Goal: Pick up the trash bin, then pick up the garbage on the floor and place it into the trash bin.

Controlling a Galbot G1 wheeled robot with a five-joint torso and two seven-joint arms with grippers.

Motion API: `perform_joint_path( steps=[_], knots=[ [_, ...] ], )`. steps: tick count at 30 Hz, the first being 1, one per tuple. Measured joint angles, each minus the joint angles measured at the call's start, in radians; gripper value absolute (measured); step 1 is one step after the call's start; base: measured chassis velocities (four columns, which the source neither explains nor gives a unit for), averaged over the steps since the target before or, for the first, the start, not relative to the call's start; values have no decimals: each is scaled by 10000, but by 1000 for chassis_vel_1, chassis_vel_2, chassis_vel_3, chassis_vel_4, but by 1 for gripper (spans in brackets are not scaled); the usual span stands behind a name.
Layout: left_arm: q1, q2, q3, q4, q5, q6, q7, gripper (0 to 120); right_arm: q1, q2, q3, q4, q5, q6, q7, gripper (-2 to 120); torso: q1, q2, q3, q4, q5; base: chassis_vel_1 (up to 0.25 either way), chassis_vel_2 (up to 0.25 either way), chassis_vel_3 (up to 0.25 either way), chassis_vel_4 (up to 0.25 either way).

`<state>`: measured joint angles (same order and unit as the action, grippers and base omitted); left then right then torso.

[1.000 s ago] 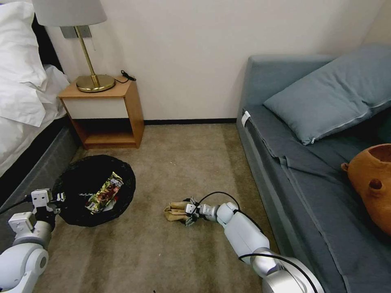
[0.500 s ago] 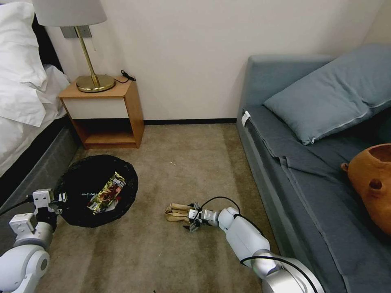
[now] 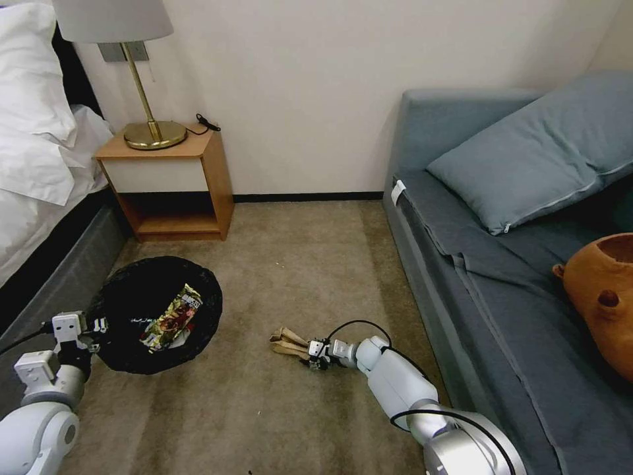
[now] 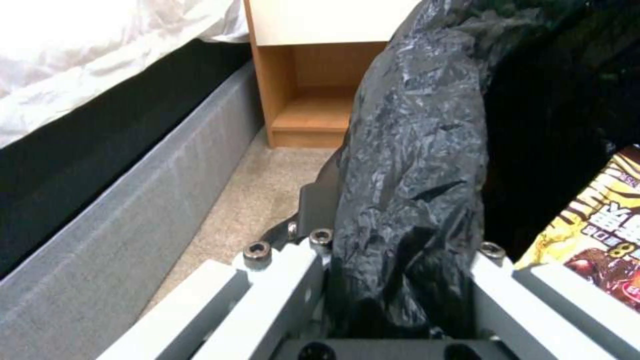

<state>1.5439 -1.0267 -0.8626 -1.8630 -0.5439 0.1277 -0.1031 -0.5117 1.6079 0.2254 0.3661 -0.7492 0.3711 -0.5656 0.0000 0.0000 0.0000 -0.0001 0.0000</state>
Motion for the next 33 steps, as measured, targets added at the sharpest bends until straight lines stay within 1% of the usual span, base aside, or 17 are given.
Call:
perform_joint_path(
  steps=[2, 3, 4, 7, 8, 16, 18, 20, 24, 25, 26, 27, 28, 30, 31, 32, 33],
  knots=[
    [-3, -14, 3, -5, 10, 0, 0, 3, 0, 0, 8, 41, 9, 25, -40, 24, 0, 0, 1, 0, 1, 0, 0, 0, 0],
    [-7, -30, 8, -10, 18, 0, -1, 3, 0, 0, 21, 85, 22, 57, -81, 19, 0, 0, 0, 1, 0, 0, 0, 0, 0],
    [-7, -30, 8, -10, 18, 0, -1, 3, 0, 0, 21, 85, 22, 57, -81, 19, 0, 0, 0, 1, 0, 0, 0, 0, 0],
    [5, -95, 30, -55, 48, 0, -7, 3, -50, 0, 73, 406, 171, 176, -232, 2, 0, 0, 1, 1, 0, 0, 0, 0, 0],
    [21, -109, 31, -73, 59, -4, -6, 3, -61, 2, 95, 507, 206, 203, -267, 0, 0, 0, 0, 0, 0, 0, 0, 0, 0],
    [127, -123, 23, -221, 86, -11, -18, 3, -100, -163, 341, 1048, 319, 430, -408, 0, 0, 0, 0, 2, 0, 0, 0, 0, 0],
    [179, -134, -10, -291, 86, -19, -21, 3, -155, -333, 513, 1433, 585, 602, -498, 0, 0, 0, 1, 0, 2, 0, 0, 0, 0],
    [247, -176, -28, -333, 88, -31, -26, 3, -287, -635, 669, 2302, 1120, 749, -682, 0, 0, 0, 0, 1, 1, 0, 0, 0, 0],
    [282, -202, -3, -384, 121, -39, -27, 3, -403, -820, 759, 3016, 1602, 883, -734, 0, 0, 0, 1, 1, 1, 0, 0, 0, 0],
    [297, -209, 19, -429, 143, -41, -27, 3, -501, -943, 715, 3502, 2035, 900, -738, 0, 0, 0, 1, 0, 2, 0, 0, 0, 0],
    [319, -216, 51, -492, 159, -42, -27, 3, -662, -1144, 525, 4415, 2670, 899, -744, 0, 0, 0, 0, -1, 0, 0, 0, 0, 0],
    [319, -216, 51, -492, 159, -42, -27, 3, -662, -1144, 525, 4415, 2670, 899, -744, 0, 0, 0, 0, -1, 0, 0, 0, 0, 0],
    [335, -220, 70, -531, 179, -42, -29, 3, -770, -1310, 338, 5083, 3020, 864, -787, 0, 0, 0, 1, 0, 2, 0, 0, 0, 0],
    [335, -220, 70, -531, 179, -42, -29, 3, -770, -1310, 338, 5083, 3020, 864, -787, 0, 0, 0, 1, 0, 2, 0, 0, 0, 0],
    [349, -238, 95, -561, 211, -42, -35, 3, -903, -1553, -11, 5985, 3553, 634, -877, 0, 0, 0, 0, 0, -1, 0, 0, 0, 0],
    [349, -238, 95, -561, 211, -42, -35, 3, -903, -1553, -11, 5985, 3553, 634, -877, 0, 0, 0, 0, 0, -1, 0, 0, 0, 0],
    [354, -265, 136, -593, 247, -42, -41, 3, -1050, -1803, -540, 6898, 4279, 183, -915, 0, 0, 0, 1, 0, 0, 0, 0, 0, 0]
  ],
)
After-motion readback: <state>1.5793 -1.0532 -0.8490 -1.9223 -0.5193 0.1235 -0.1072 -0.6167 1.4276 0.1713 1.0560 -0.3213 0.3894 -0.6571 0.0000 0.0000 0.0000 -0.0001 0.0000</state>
